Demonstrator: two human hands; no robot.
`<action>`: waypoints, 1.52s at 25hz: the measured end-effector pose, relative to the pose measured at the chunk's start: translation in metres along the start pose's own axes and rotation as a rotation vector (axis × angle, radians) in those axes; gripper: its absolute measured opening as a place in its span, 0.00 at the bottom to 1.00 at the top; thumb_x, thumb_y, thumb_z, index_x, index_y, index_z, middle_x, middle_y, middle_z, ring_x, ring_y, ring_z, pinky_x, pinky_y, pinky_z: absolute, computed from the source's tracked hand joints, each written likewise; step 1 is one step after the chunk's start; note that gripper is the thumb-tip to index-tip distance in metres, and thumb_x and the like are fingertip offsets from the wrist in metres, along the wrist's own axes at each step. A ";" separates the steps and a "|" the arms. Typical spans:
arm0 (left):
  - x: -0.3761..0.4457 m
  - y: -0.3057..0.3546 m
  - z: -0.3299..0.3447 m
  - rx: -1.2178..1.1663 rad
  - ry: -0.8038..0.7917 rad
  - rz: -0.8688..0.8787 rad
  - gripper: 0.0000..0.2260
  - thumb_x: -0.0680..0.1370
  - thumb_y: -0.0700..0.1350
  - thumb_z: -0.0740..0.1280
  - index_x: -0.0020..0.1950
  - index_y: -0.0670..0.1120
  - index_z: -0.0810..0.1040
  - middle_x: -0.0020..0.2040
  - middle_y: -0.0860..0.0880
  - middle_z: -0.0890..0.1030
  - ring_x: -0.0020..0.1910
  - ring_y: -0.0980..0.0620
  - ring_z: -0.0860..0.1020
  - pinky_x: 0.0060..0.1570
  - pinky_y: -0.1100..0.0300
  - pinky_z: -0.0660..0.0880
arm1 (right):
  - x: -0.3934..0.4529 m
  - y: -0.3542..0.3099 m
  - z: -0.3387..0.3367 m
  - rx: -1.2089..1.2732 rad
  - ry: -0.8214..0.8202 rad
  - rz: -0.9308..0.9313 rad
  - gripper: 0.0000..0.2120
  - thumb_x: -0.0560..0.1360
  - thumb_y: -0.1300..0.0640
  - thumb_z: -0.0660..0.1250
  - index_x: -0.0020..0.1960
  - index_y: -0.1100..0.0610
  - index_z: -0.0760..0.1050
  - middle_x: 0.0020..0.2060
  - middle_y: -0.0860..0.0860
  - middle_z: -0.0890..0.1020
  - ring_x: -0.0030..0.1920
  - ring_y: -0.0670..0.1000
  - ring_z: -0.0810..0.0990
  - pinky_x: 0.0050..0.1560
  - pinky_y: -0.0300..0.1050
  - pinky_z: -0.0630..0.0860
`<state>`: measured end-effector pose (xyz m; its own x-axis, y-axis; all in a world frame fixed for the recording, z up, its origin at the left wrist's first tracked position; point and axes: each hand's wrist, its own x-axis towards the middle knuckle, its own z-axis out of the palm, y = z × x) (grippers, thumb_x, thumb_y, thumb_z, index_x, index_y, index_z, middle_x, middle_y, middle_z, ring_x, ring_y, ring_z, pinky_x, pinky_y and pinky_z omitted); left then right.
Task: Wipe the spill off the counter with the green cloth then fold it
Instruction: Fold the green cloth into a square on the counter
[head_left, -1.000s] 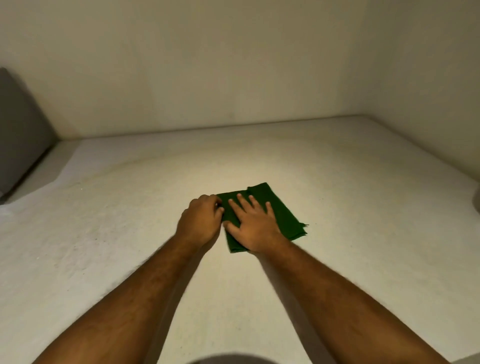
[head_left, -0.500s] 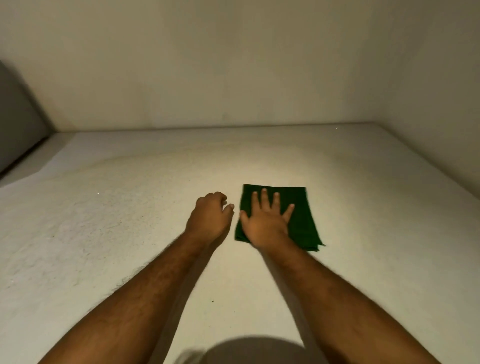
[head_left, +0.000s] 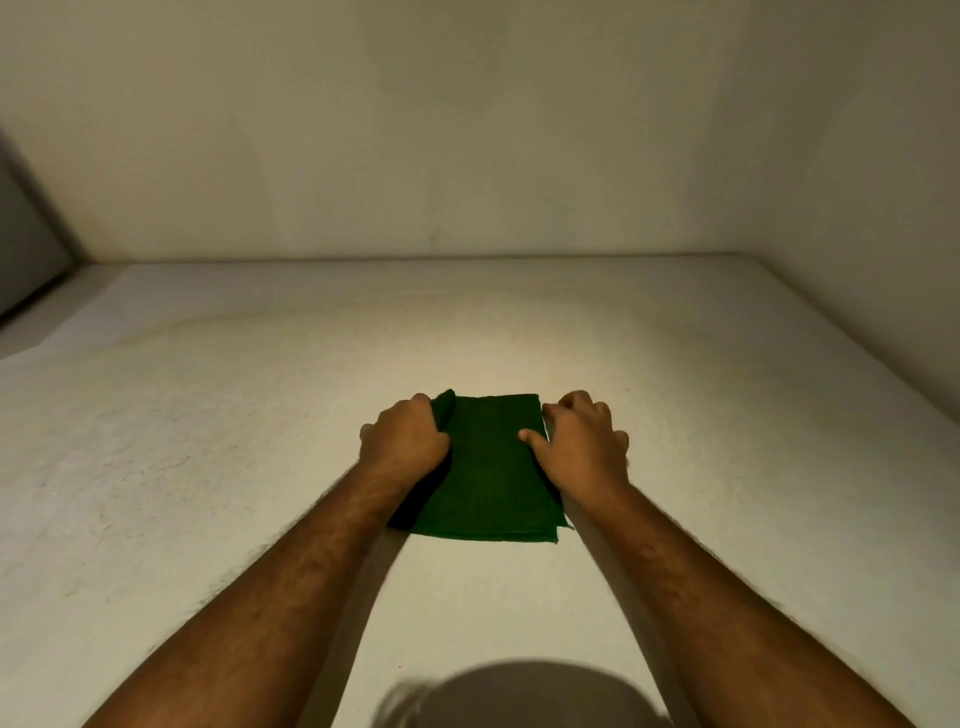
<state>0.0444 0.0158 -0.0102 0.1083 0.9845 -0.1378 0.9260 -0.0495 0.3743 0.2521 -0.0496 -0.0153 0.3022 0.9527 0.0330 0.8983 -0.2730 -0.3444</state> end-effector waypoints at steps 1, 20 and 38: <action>0.000 0.011 0.003 0.042 0.023 0.039 0.17 0.80 0.44 0.66 0.68 0.45 0.76 0.63 0.43 0.81 0.62 0.41 0.80 0.62 0.45 0.72 | 0.005 0.007 0.000 0.013 0.019 -0.020 0.19 0.82 0.40 0.68 0.68 0.49 0.81 0.67 0.51 0.76 0.68 0.56 0.72 0.63 0.57 0.71; 0.126 0.084 -0.023 -0.429 0.320 0.189 0.29 0.80 0.40 0.73 0.80 0.44 0.68 0.80 0.42 0.68 0.77 0.41 0.69 0.77 0.49 0.69 | 0.155 0.029 -0.052 0.459 0.358 0.067 0.22 0.83 0.56 0.72 0.74 0.54 0.72 0.69 0.55 0.79 0.67 0.58 0.79 0.63 0.56 0.80; 0.174 0.100 0.044 0.202 -0.018 0.291 0.34 0.86 0.66 0.47 0.89 0.51 0.50 0.89 0.44 0.48 0.89 0.42 0.45 0.85 0.37 0.45 | 0.171 0.037 0.010 -0.172 -0.004 -0.078 0.28 0.88 0.41 0.55 0.84 0.52 0.64 0.83 0.54 0.67 0.80 0.59 0.68 0.80 0.64 0.64</action>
<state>0.1718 0.1746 -0.0375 0.3827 0.9213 -0.0685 0.9081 -0.3615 0.2113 0.3345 0.1048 -0.0315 0.2288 0.9722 0.0494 0.9603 -0.2171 -0.1750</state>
